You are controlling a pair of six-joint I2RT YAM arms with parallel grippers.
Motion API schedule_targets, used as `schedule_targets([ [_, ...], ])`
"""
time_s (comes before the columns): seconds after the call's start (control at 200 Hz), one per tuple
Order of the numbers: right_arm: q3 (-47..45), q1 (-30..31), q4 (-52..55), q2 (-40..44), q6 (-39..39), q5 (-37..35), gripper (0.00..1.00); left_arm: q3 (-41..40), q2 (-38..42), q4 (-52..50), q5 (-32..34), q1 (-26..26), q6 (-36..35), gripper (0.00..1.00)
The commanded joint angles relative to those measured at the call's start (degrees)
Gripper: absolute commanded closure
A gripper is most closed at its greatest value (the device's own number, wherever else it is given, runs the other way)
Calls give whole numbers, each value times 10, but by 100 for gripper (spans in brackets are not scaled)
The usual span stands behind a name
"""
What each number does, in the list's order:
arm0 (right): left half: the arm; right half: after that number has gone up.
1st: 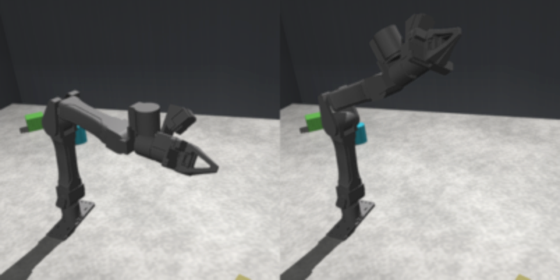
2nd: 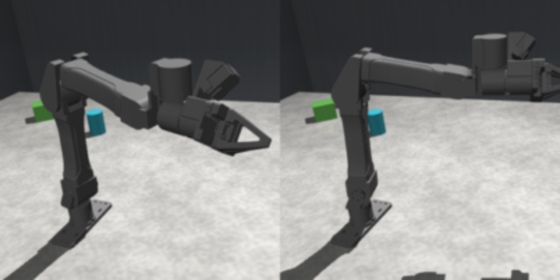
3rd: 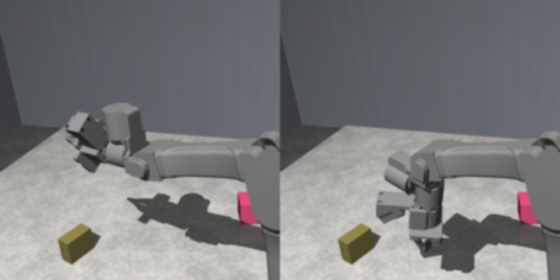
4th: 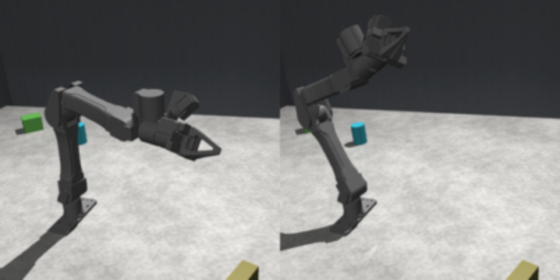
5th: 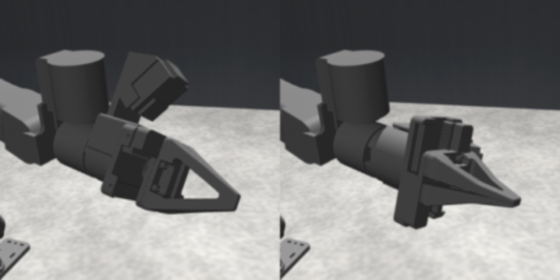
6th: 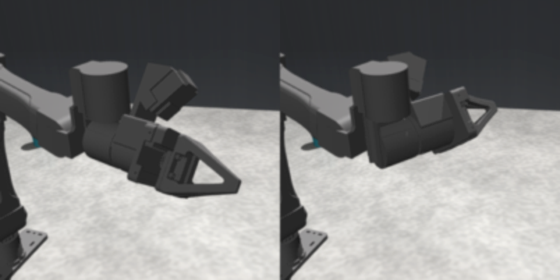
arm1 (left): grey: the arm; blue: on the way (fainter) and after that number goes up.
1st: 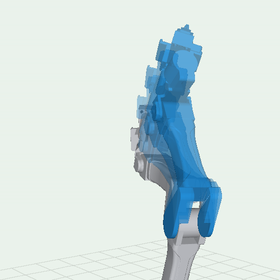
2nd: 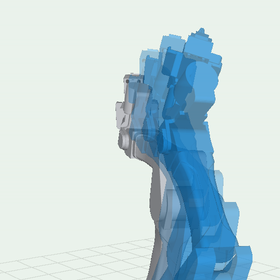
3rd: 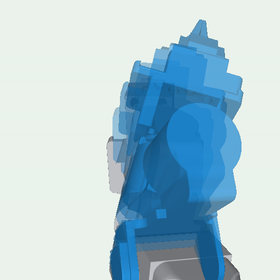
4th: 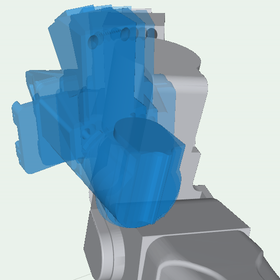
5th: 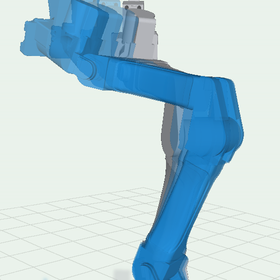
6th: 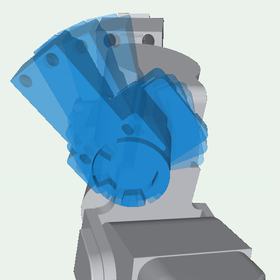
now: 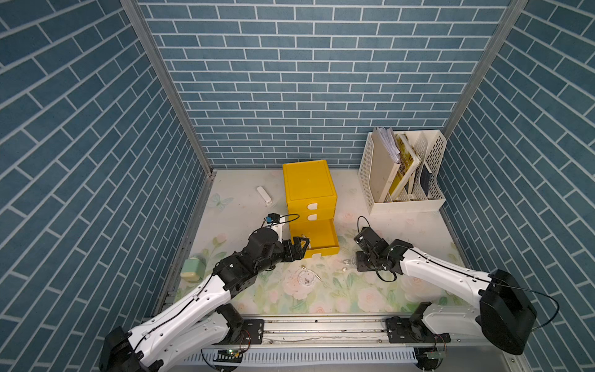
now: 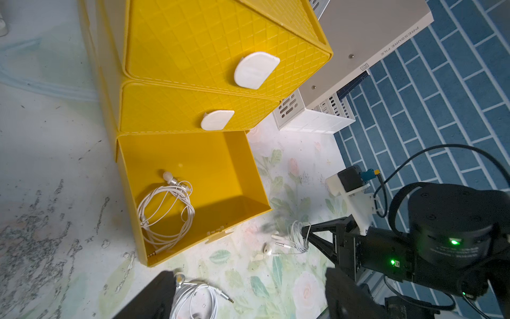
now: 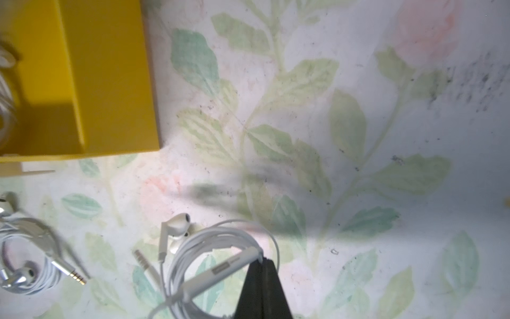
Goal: Place the wired earphones into the drawer by color
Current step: Pick up the wired earphones from the center of the board.
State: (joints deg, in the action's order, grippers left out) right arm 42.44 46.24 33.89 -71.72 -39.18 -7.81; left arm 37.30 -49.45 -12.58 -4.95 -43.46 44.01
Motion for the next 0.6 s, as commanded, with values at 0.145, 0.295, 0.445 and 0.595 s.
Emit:
schedule_targets([
  [0.145,47,3,53,55,-9,1,99,-22,-6,55,-25,-21,21,10],
  [0.295,76,3,49,74,-3,21,99,-32,-10,73,-27,-30,31,10],
  [0.445,119,4,52,64,9,36,99,-47,-8,131,-57,-40,61,9],
  [0.595,140,4,43,48,13,57,99,-69,-21,231,-90,-71,111,6],
])
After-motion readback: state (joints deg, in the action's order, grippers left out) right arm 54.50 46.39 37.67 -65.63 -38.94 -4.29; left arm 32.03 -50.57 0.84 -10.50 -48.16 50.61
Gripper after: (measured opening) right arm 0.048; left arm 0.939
